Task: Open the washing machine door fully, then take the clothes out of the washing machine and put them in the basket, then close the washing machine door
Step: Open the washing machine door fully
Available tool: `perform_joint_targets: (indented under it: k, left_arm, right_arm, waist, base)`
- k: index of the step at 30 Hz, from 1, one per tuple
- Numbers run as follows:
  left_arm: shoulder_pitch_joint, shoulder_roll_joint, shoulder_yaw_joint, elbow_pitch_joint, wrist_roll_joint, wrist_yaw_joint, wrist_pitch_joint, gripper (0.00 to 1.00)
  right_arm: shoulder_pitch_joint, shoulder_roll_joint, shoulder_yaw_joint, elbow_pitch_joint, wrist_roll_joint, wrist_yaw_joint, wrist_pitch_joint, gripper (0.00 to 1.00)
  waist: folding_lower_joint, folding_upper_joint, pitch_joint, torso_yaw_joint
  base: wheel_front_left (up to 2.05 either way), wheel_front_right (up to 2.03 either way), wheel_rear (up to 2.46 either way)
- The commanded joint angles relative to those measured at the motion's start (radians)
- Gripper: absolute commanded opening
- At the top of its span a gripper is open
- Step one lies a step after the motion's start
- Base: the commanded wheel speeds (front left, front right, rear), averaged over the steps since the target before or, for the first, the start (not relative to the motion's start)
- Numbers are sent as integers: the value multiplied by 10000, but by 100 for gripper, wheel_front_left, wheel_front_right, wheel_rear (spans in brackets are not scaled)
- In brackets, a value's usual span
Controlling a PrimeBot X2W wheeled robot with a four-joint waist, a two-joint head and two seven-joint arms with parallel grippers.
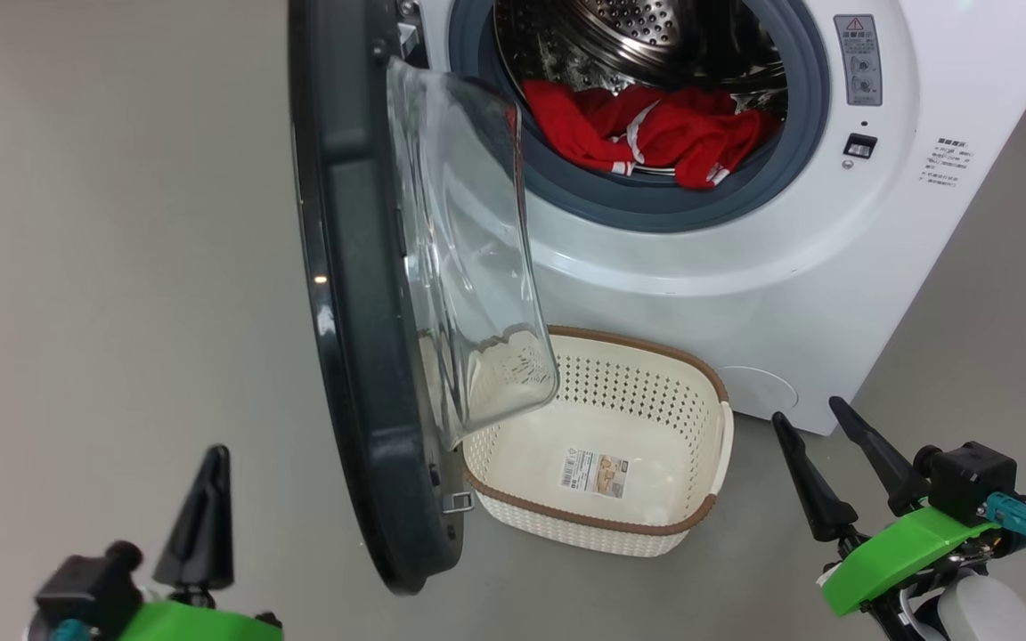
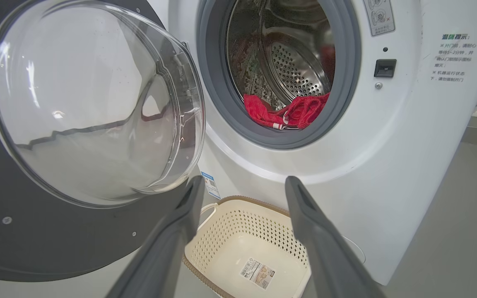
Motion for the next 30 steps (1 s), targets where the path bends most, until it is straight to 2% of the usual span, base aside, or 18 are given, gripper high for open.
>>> perform_joint_targets:
  k: [1, 4, 8, 13, 17, 21, 25, 30]
  left_arm:
    - [-260, 113, 476, -542, -72, -31, -122, 0]
    - [-374, 65, 726, -1439, -83, -31, -122, 0]
    - [-465, 8, 584, -2760, -54, -31, -122, 0]
    - [-415, -36, -64, -4114, 63, -31, -122, 0]
    - [-186, -34, -1031, -4681, 85, -31, -122, 0]
    - [104, 130, -2077, -4798, 137, -31, -122, 0]
    - [385, 258, -3064, -4331, -105, -31, -39, 0]
    - [405, 352, -3666, -3323, -478, -31, 183, 0]
  right_arm:
    - [-62, -71, 118, -223, -160, 16, -118, 100]
    - [-47, -68, 101, -229, -189, 16, -118, 100]
    - [-53, -76, 77, -228, -201, 16, -118, 100]
    - [-94, -80, 53, -253, -229, 16, -118, 100]
    - [-149, -68, 93, -257, -229, 16, -118, 100]
    - [-179, -77, 120, -250, -220, 16, -118, 100]
    - [-207, -91, 144, -250, -220, 16, -118, 100]
    - [-264, -113, 151, -266, -223, 16, -118, 100]
  waist:
    - [0, 0, -1, 15]
    - [0, 0, -6, 50]
    - [0, 0, 4, 80]
    - [0, 0, 44, 75]
    - [0, 0, 59, 32]
    - [0, 0, 58, 9]
    - [0, 0, 80, -10]
    - [0, 0, 116, -14]
  base:
    - [0, 0, 0]
    - [0, 0, 0]
    - [0, 0, 0]
    - [0, 0, 0]
    - [0, 0, 0]
    - [0, 0, 0]
    - [0, 0, 0]
    - [0, 0, 0]
